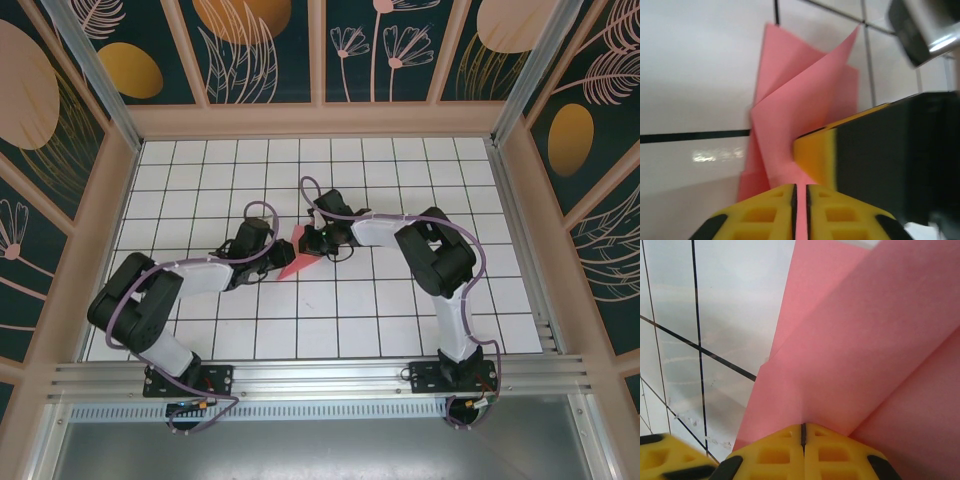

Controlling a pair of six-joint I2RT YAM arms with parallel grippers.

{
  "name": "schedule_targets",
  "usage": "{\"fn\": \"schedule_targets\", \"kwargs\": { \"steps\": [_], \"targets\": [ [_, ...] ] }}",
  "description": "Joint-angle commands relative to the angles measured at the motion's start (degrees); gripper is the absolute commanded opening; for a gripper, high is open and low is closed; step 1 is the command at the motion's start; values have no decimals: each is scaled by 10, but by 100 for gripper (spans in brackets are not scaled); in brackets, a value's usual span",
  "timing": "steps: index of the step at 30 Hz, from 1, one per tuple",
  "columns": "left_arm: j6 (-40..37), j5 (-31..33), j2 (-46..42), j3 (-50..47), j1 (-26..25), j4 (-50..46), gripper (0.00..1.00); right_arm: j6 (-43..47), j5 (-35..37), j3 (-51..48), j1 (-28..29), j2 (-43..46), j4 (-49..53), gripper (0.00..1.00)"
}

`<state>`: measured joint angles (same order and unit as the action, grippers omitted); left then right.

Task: Fold a paper plane with a square sheet of paper (pick it up from the middle)
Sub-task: Fourth fold the wing at the center of the table.

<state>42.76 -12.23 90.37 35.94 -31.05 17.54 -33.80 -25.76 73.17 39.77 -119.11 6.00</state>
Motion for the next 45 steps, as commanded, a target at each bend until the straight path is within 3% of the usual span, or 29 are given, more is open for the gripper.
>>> {"fn": "schedule_targets", "kwargs": {
  "steps": [1,13,22,33,45],
  "targets": [
    [14,-12,-32,7,0,6,19,-12,55,-1,1,-30,45,7],
    [42,-83,-18,-34,0,59,22,-28,64,-1,1,-31,49,7],
    [28,-18,24,-16,0,-4,16,-35,73,-1,-1,-35,57,7],
    [19,14,31,-15,0,-40,14,-40,76,-2,-5,-39,60,7],
    [16,2,6,-6,1,-40,14,-42,77,-2,-6,-41,60,7]
  ]
}}
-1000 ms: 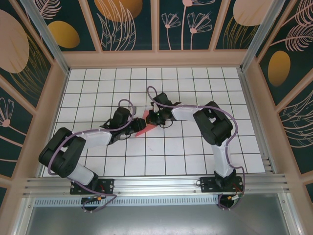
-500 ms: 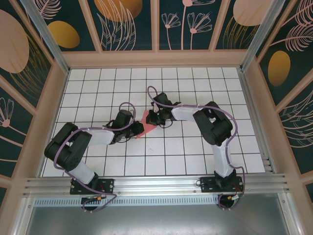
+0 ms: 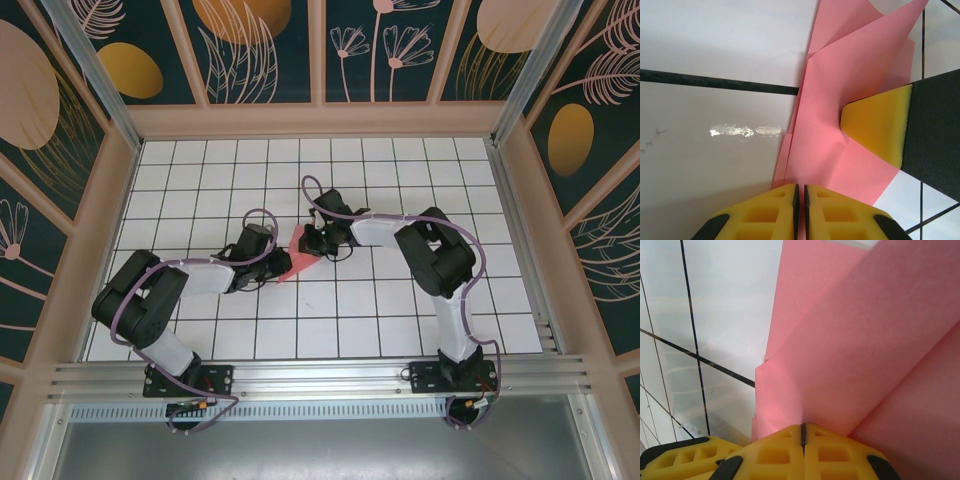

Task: Fold a paper plane with a square sheet of paper (pick it up from the middle)
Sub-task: Fourth fold the wing at the center of the table.

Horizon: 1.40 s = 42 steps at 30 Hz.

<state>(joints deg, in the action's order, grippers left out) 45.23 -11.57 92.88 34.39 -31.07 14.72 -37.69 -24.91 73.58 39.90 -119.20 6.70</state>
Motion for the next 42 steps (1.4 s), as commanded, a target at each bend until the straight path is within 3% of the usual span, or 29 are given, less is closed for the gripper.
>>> {"fn": "schedule_targets", "kwargs": {
  "steps": [1,8,15,33,42],
  "targets": [
    [-6,-14,-29,8,1,-5,15,-3,69,-6,-7,-40,54,7],
    [22,-60,-54,-14,0,47,17,-5,70,-6,-7,-43,54,7],
    [19,-69,-39,-24,-3,28,17,-6,72,-4,-7,-46,58,7],
    [5,2,-23,-28,-3,-52,13,-8,75,-4,-8,-53,60,7],
    [5,-16,-51,-26,-3,-40,13,-9,76,-5,-8,-53,60,7]
  ]
}}
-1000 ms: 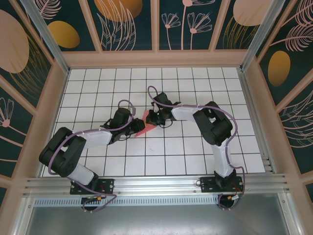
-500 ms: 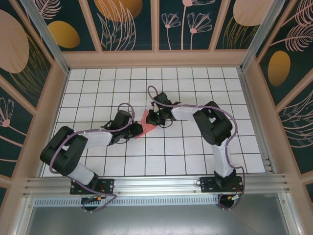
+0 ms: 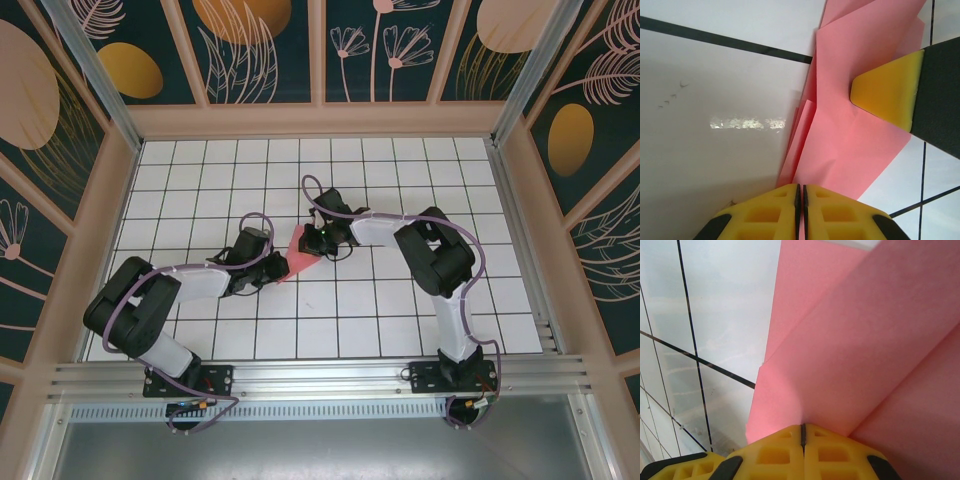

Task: Fold a paper plane with a square sheet of paper (pick it up from the middle)
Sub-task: Fourth fold the wing at the center of the table.

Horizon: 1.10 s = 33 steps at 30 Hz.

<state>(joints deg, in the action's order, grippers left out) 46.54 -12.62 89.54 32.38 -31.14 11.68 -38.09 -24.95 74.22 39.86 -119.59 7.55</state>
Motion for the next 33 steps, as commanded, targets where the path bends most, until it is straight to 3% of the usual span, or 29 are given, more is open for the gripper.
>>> {"fn": "schedule_targets", "kwargs": {
  "steps": [1,7,13,33],
  "targets": [
    [-5,-13,-30,-8,-2,-2,14,-6,76,-12,-7,-49,51,7],
    [9,-26,-75,-13,-13,11,16,-8,76,-15,-7,-49,50,7],
    [16,-33,-48,-12,-31,27,17,-8,77,-15,-7,-50,49,7],
    [1,40,-6,2,-31,-31,11,-7,81,-13,-7,-50,53,7]
  ]
}}
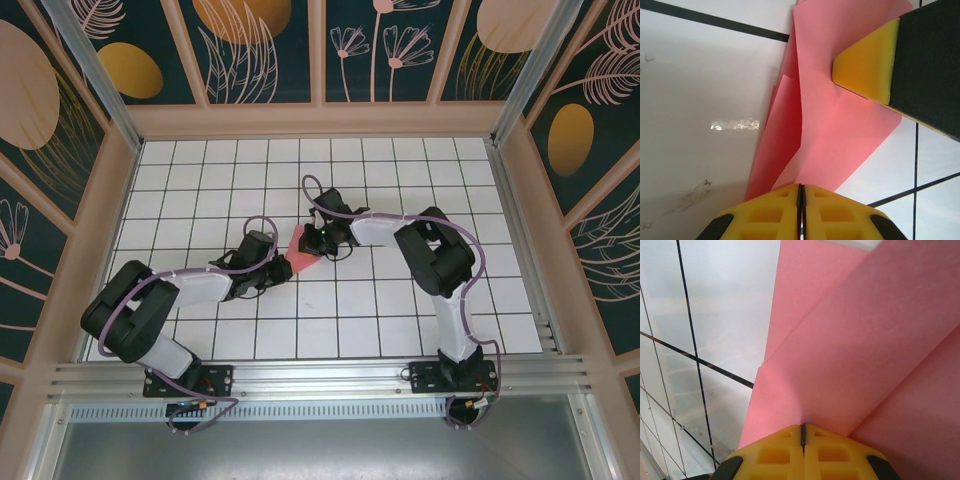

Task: Fold a paper plane with a square sheet of paper (pick it up from the middle)
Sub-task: Fourth fold the wing at the center of the table.

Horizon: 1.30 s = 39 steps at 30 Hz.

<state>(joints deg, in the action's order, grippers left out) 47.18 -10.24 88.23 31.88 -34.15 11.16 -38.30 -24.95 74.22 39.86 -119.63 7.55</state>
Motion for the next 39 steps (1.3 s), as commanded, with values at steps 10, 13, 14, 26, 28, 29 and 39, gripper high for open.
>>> {"fn": "schedule_targets", "kwargs": {
  "steps": [10,13,14,26,28,29,39],
  "targets": [
    [-2,-21,-14,3,-1,12,15,-3,81,-15,-8,-49,53,7],
    [-2,-20,-32,3,-1,28,16,-5,81,-16,-8,-49,52,7],
    [-2,-18,-37,4,-1,32,16,-5,81,-16,-7,-50,51,7],
    [-1,10,-5,7,1,19,12,-4,80,-22,-8,-48,48,7],
    [0,14,-1,5,2,15,12,-5,79,-22,-8,-49,47,7],
    [-1,15,0,5,2,14,12,-5,79,-22,-7,-48,47,7],
    [4,14,13,-2,2,15,11,-4,80,-24,-7,-48,46,7]
  ]
}}
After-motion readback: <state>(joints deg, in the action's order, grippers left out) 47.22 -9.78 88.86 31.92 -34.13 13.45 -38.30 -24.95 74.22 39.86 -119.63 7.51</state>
